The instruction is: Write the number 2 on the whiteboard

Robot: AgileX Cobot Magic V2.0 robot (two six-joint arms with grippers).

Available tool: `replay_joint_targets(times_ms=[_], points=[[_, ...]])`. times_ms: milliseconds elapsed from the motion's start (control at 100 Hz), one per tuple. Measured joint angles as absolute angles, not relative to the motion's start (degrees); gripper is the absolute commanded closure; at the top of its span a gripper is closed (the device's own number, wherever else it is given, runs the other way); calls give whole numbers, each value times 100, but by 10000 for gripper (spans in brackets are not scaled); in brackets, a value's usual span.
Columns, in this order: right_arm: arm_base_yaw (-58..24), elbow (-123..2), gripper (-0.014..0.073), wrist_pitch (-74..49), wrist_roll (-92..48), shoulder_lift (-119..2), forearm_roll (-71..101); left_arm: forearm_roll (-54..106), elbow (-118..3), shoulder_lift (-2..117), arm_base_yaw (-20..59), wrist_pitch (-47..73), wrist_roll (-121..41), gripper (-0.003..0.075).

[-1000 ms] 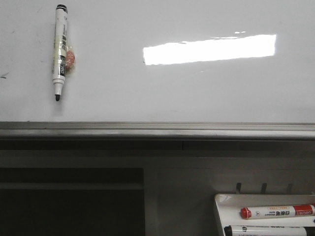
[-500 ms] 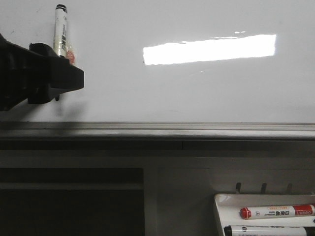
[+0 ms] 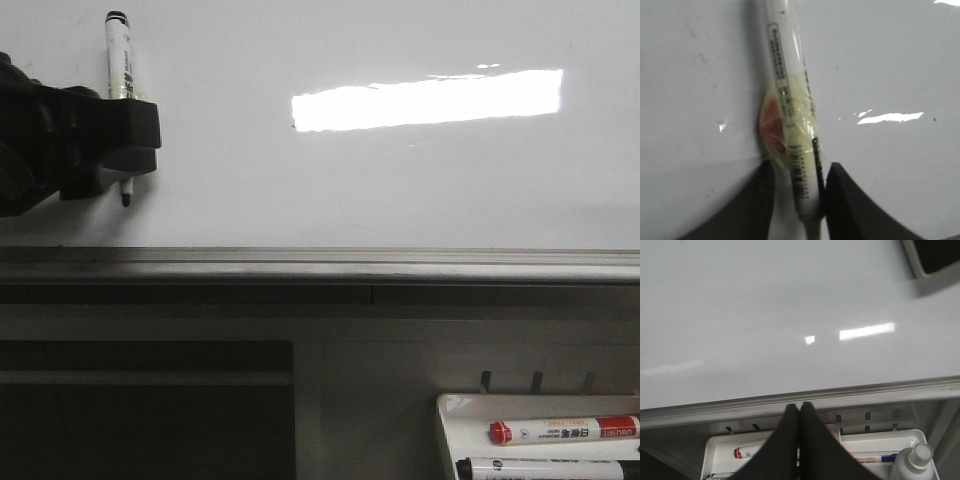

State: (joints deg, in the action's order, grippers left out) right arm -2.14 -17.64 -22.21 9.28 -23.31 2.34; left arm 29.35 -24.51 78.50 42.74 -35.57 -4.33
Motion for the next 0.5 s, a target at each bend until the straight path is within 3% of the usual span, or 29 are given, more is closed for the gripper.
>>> replay_joint_targets(times_ms=[270, 500], points=[[-403, -1792, 655, -2360, 779, -2331, 875, 2515, -2451, 7833, 4274, -3143, -433, 741], [-1780, -2407, 653, -2655, -1125, -2683, 2027, 302, -2451, 7250, 4274, -2650, -433, 741]])
